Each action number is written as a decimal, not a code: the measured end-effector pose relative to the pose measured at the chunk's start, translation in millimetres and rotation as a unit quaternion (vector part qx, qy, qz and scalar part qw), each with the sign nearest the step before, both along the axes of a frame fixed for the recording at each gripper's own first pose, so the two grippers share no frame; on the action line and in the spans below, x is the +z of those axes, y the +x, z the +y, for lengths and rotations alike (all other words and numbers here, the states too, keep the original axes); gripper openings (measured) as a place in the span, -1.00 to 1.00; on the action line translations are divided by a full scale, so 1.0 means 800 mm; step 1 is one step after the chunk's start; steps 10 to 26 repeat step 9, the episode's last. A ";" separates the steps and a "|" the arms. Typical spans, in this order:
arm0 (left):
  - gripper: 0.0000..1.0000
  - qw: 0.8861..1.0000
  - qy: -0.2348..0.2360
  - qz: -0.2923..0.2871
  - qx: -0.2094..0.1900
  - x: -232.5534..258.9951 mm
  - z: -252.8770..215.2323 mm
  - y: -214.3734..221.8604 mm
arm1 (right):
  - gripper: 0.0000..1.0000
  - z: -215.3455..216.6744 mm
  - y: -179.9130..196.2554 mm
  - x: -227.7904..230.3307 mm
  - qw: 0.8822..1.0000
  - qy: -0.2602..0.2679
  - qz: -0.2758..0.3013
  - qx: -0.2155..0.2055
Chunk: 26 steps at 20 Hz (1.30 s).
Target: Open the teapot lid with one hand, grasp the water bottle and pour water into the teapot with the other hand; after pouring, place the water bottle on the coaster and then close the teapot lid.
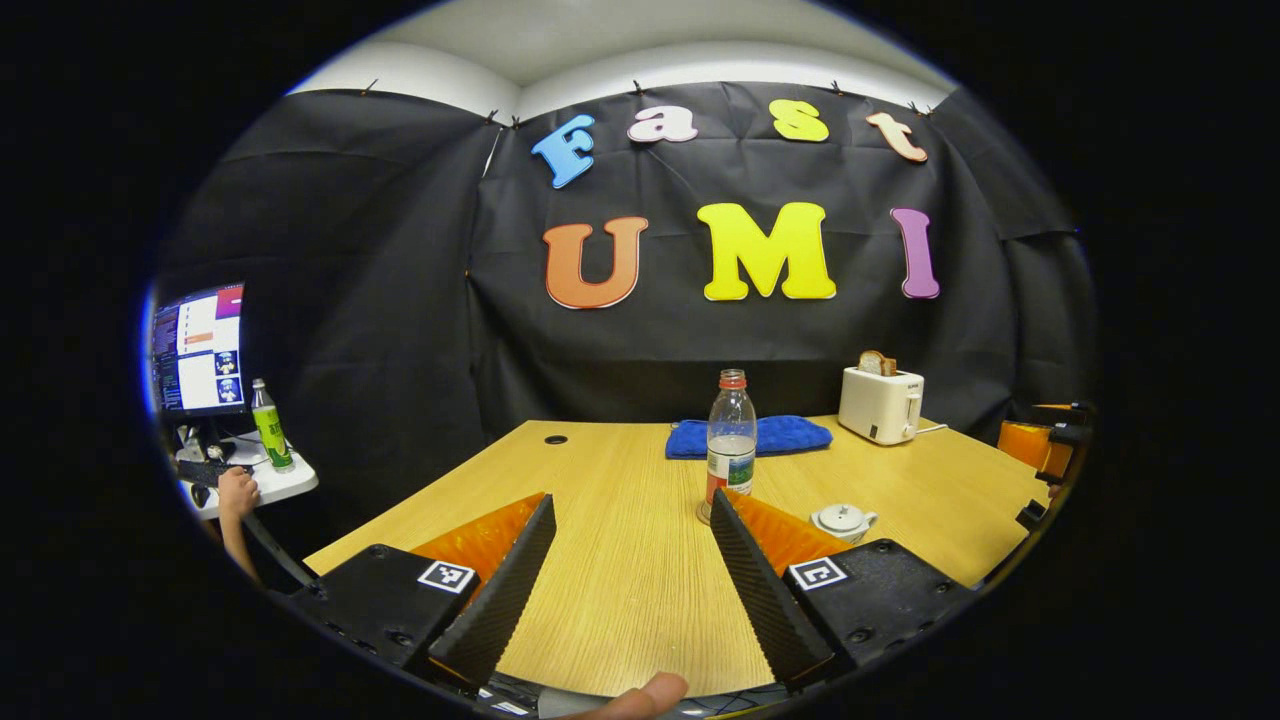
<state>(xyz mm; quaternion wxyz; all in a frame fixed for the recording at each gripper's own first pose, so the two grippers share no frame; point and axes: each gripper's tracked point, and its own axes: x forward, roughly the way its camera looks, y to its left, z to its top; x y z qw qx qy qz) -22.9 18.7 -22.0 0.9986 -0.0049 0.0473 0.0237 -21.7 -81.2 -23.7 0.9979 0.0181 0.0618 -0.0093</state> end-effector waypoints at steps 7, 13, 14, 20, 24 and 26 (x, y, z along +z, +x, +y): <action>0.96 1.000 -0.005 0.000 -0.008 0.003 -0.003 -0.003 | 0.89 -0.011 0.002 0.001 1.000 0.000 0.001 -0.009; 0.96 1.000 -0.008 0.000 -0.014 0.004 -0.008 -0.003 | 0.89 -0.012 0.001 0.002 1.000 -0.002 0.001 -0.011; 0.96 1.000 -0.008 0.000 -0.014 0.004 -0.008 -0.003 | 0.89 -0.012 0.001 0.002 1.000 -0.002 0.001 -0.011; 0.96 1.000 -0.008 0.000 -0.014 0.004 -0.008 -0.003 | 0.89 -0.012 0.001 0.002 1.000 -0.002 0.001 -0.011; 0.96 1.000 -0.008 0.000 -0.014 0.004 -0.008 -0.003 | 0.89 -0.012 0.001 0.002 1.000 -0.002 0.001 -0.011; 0.96 1.000 -0.008 0.000 -0.014 0.004 -0.008 -0.003 | 0.89 -0.012 0.001 0.002 1.000 -0.002 0.001 -0.011</action>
